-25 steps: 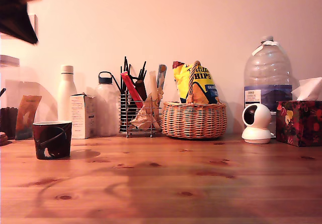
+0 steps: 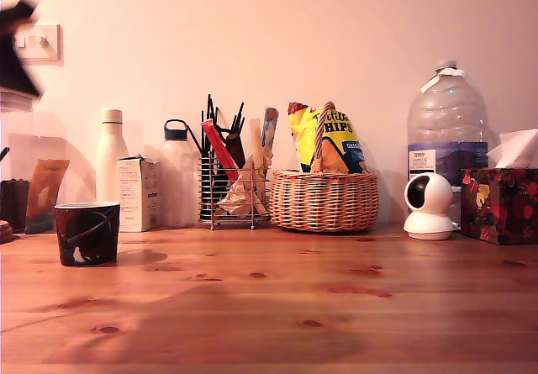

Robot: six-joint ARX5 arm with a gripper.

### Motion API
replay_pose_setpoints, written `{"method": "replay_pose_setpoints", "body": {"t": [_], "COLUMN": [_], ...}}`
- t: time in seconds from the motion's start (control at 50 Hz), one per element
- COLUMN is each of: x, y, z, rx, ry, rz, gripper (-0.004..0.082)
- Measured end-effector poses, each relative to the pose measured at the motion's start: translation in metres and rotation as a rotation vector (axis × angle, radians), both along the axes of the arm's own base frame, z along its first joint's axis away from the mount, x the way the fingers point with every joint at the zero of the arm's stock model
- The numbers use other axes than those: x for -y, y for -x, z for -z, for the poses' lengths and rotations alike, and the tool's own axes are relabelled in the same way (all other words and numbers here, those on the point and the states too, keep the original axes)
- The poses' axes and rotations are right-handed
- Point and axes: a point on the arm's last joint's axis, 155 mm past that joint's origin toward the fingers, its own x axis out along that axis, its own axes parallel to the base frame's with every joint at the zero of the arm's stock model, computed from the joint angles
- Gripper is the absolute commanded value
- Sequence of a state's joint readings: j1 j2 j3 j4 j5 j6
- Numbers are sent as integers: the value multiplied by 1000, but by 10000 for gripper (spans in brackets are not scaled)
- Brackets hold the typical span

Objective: Pick up the coffee capsules from the table one by one and drop them inside the nearest coffee cup

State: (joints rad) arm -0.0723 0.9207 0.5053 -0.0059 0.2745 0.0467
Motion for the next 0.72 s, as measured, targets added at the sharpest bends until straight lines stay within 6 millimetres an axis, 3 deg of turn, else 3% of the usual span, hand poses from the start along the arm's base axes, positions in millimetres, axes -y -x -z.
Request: {"method": "replay_pose_setpoints", "body": {"t": [0.28, 0.72], "x": [1, 1], "y": [37, 74], "z": [-1, -49], "rx": [48, 220], "ry": [63, 114], "rz": [-3, 11], "gripper": [-19, -19]}}
